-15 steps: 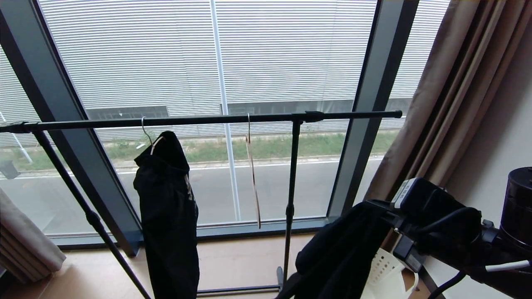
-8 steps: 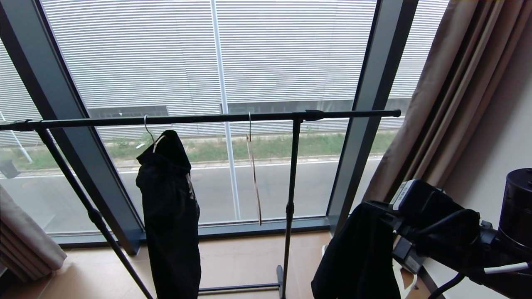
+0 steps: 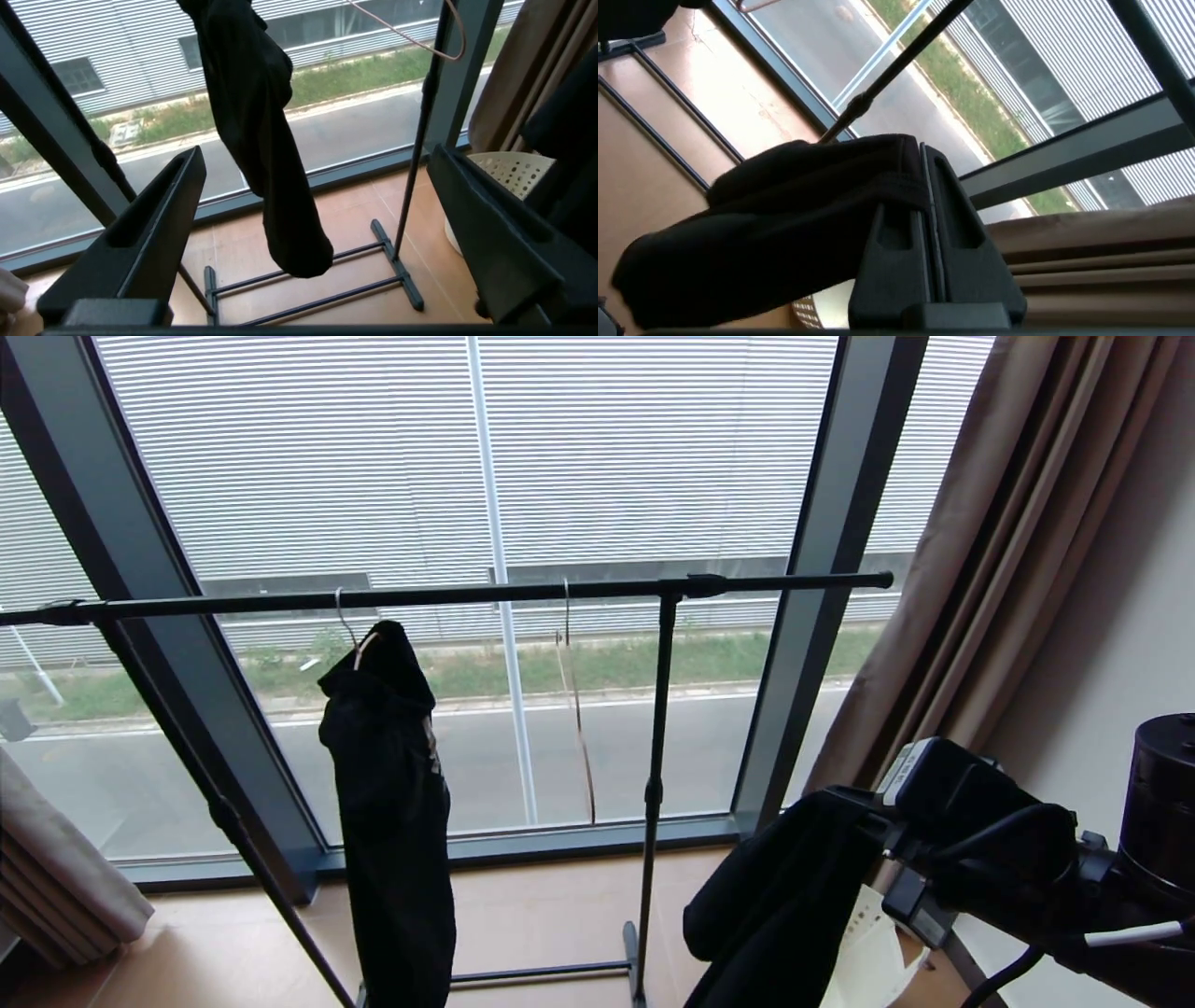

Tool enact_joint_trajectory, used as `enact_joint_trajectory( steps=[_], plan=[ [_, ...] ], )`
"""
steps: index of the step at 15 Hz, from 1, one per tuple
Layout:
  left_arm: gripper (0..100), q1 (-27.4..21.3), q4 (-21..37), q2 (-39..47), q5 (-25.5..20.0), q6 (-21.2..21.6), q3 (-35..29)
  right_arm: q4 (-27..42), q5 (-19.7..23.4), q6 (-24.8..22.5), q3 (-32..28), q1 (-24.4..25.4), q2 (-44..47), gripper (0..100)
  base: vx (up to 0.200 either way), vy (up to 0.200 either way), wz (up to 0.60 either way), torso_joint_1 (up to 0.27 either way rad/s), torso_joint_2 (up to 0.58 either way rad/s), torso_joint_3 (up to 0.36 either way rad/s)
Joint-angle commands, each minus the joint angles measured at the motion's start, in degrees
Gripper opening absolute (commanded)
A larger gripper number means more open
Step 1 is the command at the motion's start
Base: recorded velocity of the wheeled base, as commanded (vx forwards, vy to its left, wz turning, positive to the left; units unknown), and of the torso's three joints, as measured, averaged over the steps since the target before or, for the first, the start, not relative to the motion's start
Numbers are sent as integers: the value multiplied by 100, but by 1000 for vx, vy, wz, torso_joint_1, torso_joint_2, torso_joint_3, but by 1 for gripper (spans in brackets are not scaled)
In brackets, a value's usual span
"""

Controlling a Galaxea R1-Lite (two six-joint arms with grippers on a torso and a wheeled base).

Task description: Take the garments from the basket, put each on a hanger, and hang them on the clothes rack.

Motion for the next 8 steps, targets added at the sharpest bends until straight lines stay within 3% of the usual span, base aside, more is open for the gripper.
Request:
enact_joint_trajectory(
  steps=[1, 8],
  plan=[
    [100, 2, 4, 9, 6, 0, 0, -3, 1, -3, 1, 0, 9, 0, 0, 200, 0, -12, -2, 12],
    [100, 2, 4, 9, 14, -27, 0, -12, 10, -3, -8, 0, 88, 0, 0, 0, 0, 0, 0, 0]
  ],
)
